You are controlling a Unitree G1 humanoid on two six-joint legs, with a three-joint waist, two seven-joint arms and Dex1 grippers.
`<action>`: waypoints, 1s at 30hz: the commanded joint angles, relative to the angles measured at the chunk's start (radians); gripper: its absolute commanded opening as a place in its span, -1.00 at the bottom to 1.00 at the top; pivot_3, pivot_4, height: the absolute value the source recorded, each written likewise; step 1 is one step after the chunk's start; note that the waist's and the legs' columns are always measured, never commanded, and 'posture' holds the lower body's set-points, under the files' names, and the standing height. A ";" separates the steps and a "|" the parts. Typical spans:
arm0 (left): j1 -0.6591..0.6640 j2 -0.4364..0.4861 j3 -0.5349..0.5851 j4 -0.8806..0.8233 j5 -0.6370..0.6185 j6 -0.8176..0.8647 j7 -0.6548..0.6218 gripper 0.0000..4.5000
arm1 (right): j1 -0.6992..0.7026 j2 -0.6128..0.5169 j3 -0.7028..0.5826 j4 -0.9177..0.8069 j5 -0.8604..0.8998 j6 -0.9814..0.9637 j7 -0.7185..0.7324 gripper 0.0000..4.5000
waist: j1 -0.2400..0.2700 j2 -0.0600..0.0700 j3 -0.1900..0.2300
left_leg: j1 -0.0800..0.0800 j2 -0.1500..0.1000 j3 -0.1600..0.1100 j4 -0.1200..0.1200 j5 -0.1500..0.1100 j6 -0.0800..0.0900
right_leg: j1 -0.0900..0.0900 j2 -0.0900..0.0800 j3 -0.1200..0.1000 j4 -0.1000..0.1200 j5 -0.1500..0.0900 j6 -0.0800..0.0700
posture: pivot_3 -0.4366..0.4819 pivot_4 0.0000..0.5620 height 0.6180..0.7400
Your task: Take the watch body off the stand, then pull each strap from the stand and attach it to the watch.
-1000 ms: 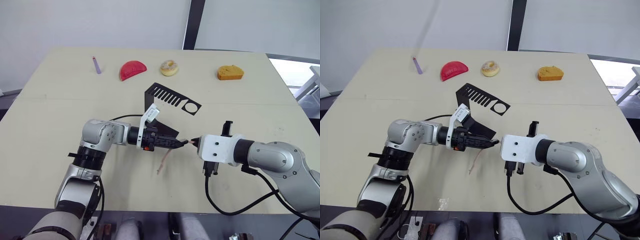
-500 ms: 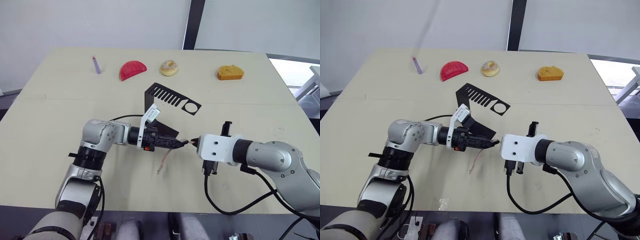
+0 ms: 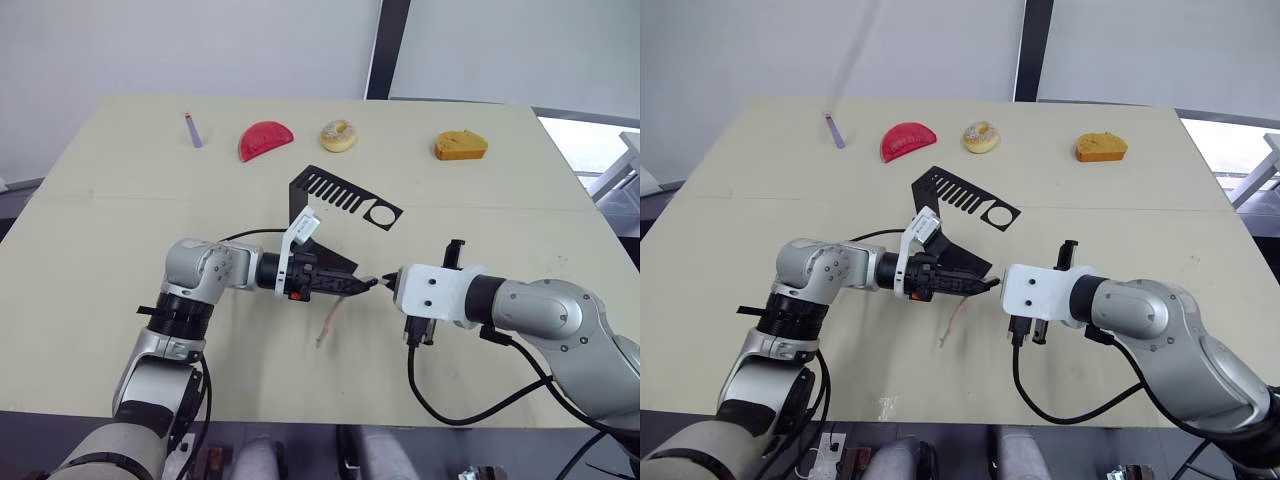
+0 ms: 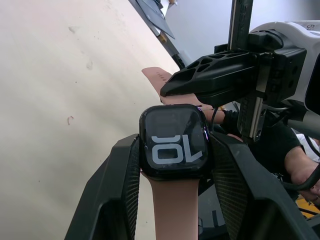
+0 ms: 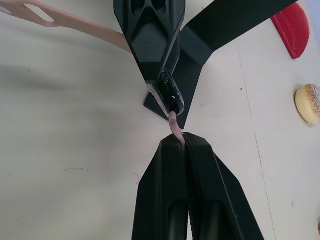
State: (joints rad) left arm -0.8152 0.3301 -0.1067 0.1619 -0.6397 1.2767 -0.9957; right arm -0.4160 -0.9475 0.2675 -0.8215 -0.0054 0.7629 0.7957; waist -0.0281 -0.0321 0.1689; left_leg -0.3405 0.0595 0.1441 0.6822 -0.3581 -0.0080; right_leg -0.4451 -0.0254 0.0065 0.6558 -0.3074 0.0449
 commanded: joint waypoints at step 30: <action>-0.009 -0.043 -0.017 -0.118 -0.040 -0.009 0.051 -0.29 | -0.080 -0.002 0.008 -0.040 0.029 0.132 0.019 -1.00 | 0.000 0.000 0.000 | 0.000 0.000 0.000 0.000 0.000 0.000 | 0.000 0.000 0.000 0.000 0.000 0.000 | -0.05 -0.47 0.95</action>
State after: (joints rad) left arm -0.8126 0.3144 -0.1070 0.0958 -0.6396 1.2703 -0.9327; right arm -0.4733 -0.9480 0.2735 -0.8342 0.0219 0.8994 0.8121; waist -0.0284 -0.0320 0.1689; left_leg -0.3403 0.0596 0.1441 0.6821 -0.3580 -0.0080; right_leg -0.4451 -0.0255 0.0066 0.6560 -0.3074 0.0448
